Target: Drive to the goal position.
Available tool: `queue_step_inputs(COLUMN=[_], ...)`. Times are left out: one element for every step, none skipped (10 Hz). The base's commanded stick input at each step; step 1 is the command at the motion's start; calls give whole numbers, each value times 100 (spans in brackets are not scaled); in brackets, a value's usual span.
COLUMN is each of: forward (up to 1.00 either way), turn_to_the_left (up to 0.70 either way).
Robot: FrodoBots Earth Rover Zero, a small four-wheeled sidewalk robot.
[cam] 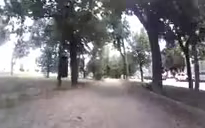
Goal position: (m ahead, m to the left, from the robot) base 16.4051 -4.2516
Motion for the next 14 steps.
queue_step_inputs(forward=[100, 100, 100, 100, 100, 100, 100, 100, 100, 100, 100, 100, 100, 100], turn_to_the_left=[0, 0, 0, 0, 0, 0, 0, 0, 0, 0, 0, 0, 0, 0])
